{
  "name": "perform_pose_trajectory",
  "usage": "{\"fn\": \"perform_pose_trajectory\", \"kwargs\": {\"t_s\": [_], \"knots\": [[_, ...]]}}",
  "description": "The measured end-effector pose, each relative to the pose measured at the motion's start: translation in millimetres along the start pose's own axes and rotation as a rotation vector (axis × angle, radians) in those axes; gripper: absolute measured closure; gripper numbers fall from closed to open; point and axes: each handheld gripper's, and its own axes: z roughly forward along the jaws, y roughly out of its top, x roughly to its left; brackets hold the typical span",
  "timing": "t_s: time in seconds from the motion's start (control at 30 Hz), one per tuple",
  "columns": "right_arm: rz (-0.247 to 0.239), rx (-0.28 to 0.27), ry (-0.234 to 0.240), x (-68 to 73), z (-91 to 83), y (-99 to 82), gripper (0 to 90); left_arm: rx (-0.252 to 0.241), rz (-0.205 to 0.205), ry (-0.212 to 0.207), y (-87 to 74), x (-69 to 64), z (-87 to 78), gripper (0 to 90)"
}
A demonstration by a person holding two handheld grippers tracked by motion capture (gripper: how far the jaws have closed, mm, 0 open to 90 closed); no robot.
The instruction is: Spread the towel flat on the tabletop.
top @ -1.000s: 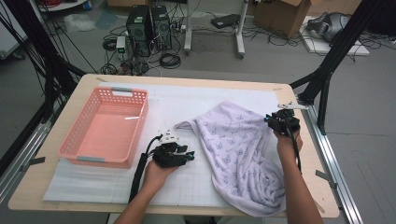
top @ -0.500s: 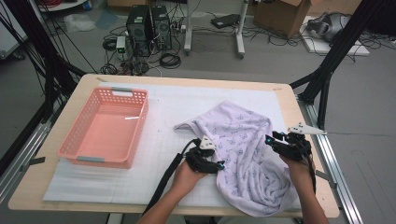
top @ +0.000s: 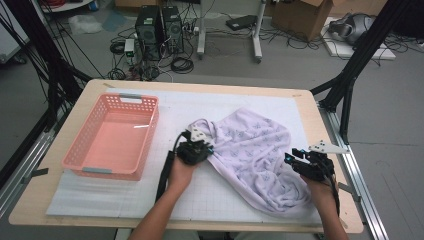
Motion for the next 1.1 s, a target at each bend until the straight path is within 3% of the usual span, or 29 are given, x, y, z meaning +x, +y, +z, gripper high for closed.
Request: {"fn": "perform_pose_trajectory", "kwargs": {"t_s": [0.1, 0.17, 0.3, 0.37, 0.4, 0.5, 0.57, 0.7, 0.8, 0.83, 0.9, 0.97, 1.0, 1.07, 1.1], "knots": [[0.011, 0.001, -0.007, -0.6, 1.7, -1.2, 59.9, -0.034, -0.058, 0.090, -3.0, 24.1, -6.2, 80.3], [0.017, 0.002, -0.001, -0.1, 2.5, -1.5, 59.9, -0.021, -0.082, 0.131, -7.7, 34.1, -6.4, 80.3], [0.016, 0.005, 0.007, 1.8, 4.0, -1.2, 59.9, -0.029, -0.135, 0.107, -16.1, 35.7, -6.1, 76.2], [0.012, 0.014, 0.024, 2.6, 6.2, -1.3, 59.0, -0.038, -0.175, 0.049, -19.5, 32.4, -7.4, 61.5], [0.011, 0.029, 0.037, 4.1, 8.2, -1.4, 58.3, -0.033, -0.173, 0.030, -21.7, 29.2, -8.3, 54.2], [-0.015, 0.082, 0.064, 9.8, 19.1, -3.1, 55.4, -0.013, -0.146, -0.003, -27.3, 17.4, -11.9, 43.9], [-0.023, 0.126, 0.087, 15.6, 27.2, -3.4, 52.8, -0.021, -0.141, -0.028, -30.2, 11.9, -15.3, 43.2], [-0.041, 0.189, 0.129, 28.0, 44.5, -2.5, 48.7, 0.052, -0.095, -0.079, -30.1, 0.1, -11.9, 38.3], [-0.092, 0.244, 0.120, 38.5, 57.9, -0.5, 52.8, 0.086, -0.030, -0.051, -31.6, -7.3, -6.9, 37.7], [-0.115, 0.242, 0.116, 40.3, 59.8, 1.4, 59.2, 0.088, -0.018, -0.037, -32.1, -8.6, -5.6, 37.7], [-0.142, 0.245, 0.158, 40.6, 63.5, 4.4, 80.9, 0.095, 0.000, 0.016, -31.6, -13.1, -4.7, 41.4], [-0.186, 0.249, 0.174, 40.0, 67.8, 8.8, 86.1, 0.108, 0.079, 0.085, -30.7, -14.7, -5.3, 61.3], [-0.190, 0.243, 0.158, 37.5, 70.7, 11.7, 86.5, 0.105, 0.086, 0.085, -30.2, -11.8, -5.6, 72.7], [-0.158, 0.219, 0.122, 28.2, 77.1, 17.7, 86.8, 0.089, 0.028, 0.066, -27.8, -1.4, -6.2, 80.2], [-0.147, 0.208, 0.094, 22.7, 80.6, 21.2, 86.9, 0.076, 0.023, 0.091, -26.3, 3.0, -6.2, 81.4]]}}
